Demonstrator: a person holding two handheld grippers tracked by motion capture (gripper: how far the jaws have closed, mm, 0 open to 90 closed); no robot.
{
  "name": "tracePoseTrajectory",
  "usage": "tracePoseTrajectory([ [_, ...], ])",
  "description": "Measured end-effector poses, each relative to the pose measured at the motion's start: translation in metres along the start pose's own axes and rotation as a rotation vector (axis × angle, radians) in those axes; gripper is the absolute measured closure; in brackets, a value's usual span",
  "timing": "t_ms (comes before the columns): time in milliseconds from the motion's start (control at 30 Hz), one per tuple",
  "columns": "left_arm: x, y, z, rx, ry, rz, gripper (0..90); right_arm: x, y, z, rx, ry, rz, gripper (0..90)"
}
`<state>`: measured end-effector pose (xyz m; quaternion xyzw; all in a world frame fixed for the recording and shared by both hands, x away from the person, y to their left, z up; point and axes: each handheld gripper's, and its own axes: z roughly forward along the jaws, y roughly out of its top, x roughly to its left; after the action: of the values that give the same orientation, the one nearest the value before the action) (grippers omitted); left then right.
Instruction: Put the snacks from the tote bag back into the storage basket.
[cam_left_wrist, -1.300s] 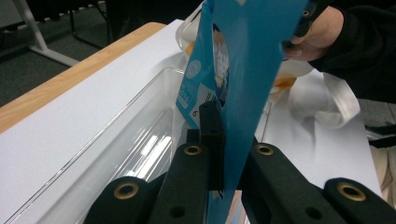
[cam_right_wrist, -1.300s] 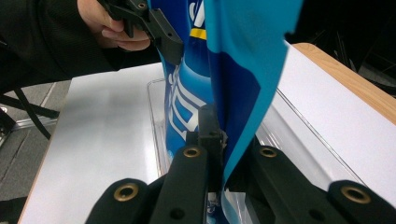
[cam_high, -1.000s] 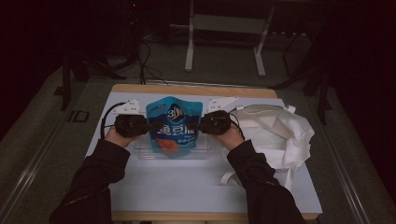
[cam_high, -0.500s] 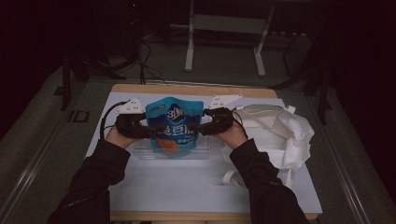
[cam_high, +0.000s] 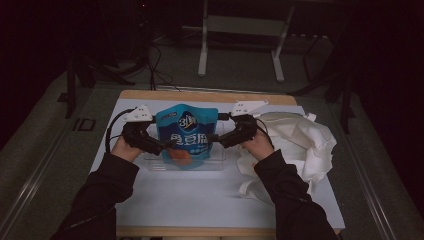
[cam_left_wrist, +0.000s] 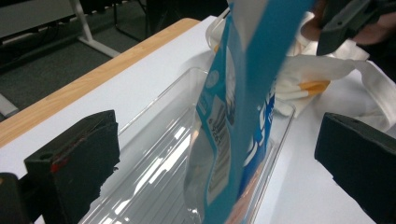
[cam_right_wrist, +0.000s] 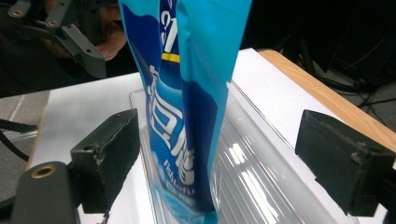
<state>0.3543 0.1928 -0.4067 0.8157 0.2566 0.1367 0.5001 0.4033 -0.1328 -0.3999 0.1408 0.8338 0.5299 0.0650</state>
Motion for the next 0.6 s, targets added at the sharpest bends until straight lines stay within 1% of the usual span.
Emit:
tracePoseTrajectory([
  [133,-0.004,-0.003,-0.003,0.004,0.008,0.004,0.4,0.002,-0.001,-0.009,0.01,-0.023,-0.014,13.9],
  [200,-0.007,-0.004,-0.005,0.009,0.006,0.0,0.4,0.003,-0.002,-0.014,0.004,-0.034,-0.008,13.9],
  [233,-0.009,-0.005,-0.007,0.007,0.013,-0.003,0.4,0.003,-0.002,-0.016,0.002,-0.038,-0.009,13.9],
  [333,-0.013,-0.008,-0.011,-0.005,0.009,-0.003,0.4,0.005,-0.005,-0.022,0.007,-0.05,-0.016,13.9],
  [400,-0.015,-0.012,-0.013,-0.023,0.021,-0.02,0.4,0.007,-0.007,-0.026,0.006,-0.051,-0.016,14.0],
  [433,-0.016,-0.015,-0.014,-0.033,0.025,-0.034,0.4,0.008,-0.007,-0.027,0.007,-0.052,-0.019,14.0],
  [500,-0.018,-0.018,-0.015,-0.04,0.03,-0.042,0.4,0.01,-0.009,-0.031,0.003,-0.049,-0.019,13.9],
  [600,-0.025,-0.023,-0.016,-0.037,0.041,-0.036,0.4,0.014,-0.012,-0.039,-0.003,-0.058,-0.018,13.9],
])
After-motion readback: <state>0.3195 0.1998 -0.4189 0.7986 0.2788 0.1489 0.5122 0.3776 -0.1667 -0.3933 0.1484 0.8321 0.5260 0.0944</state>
